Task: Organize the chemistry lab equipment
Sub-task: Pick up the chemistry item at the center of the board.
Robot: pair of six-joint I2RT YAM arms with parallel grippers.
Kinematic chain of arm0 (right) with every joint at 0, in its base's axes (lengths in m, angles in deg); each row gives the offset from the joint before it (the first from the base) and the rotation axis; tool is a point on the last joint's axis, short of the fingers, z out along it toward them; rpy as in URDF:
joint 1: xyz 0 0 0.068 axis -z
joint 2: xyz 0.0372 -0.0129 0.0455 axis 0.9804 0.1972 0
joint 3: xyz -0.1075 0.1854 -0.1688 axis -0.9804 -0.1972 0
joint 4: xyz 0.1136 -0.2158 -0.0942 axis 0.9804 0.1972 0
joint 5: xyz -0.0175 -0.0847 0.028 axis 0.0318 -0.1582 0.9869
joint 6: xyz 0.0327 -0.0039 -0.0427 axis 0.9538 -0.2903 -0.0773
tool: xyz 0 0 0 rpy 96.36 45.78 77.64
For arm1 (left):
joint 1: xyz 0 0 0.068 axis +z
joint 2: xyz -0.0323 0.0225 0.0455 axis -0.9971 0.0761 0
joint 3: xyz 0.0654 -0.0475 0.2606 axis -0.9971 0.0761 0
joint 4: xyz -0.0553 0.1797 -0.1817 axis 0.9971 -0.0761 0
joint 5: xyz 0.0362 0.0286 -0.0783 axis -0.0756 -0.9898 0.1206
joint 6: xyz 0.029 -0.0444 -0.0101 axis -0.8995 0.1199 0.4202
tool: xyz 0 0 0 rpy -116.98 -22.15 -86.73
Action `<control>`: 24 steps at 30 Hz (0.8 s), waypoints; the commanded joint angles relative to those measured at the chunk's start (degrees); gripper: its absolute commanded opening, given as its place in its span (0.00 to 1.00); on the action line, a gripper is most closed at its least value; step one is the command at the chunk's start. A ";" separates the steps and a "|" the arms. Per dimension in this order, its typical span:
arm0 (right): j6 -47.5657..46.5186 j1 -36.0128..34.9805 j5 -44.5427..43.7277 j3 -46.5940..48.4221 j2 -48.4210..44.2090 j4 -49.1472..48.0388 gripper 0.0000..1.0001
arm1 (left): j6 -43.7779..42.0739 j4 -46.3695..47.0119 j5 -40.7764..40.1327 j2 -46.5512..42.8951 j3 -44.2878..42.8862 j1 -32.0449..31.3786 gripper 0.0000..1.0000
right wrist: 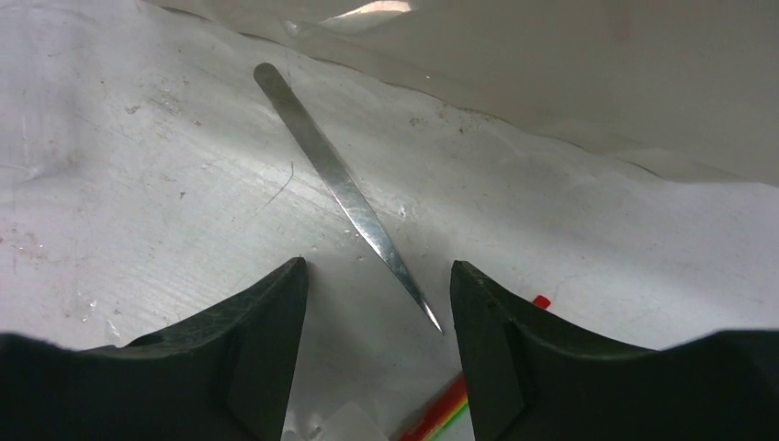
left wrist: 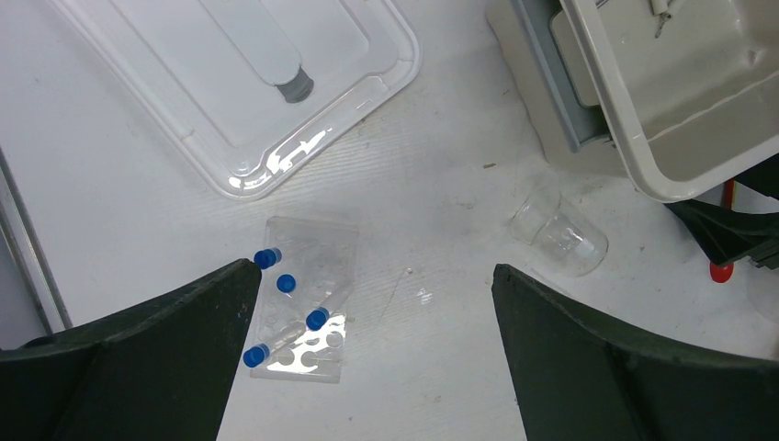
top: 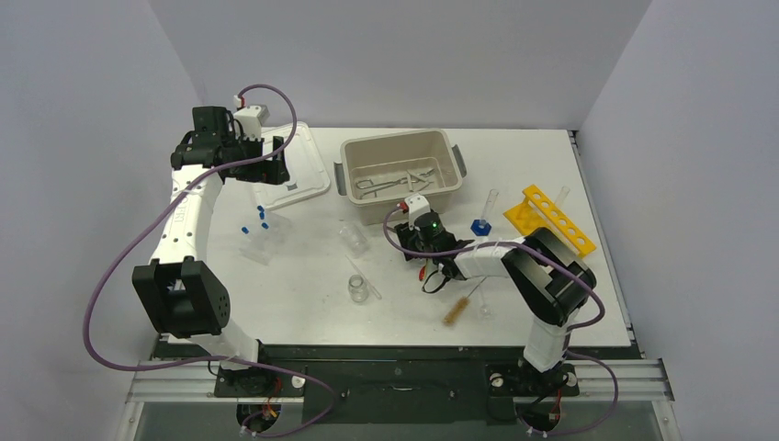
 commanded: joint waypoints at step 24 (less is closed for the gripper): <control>6.19 -2.16 7.23 0.31 -0.20 -2.60 0.03 | -0.21 -0.02 -0.18 -0.87 -1.94 0.41 0.98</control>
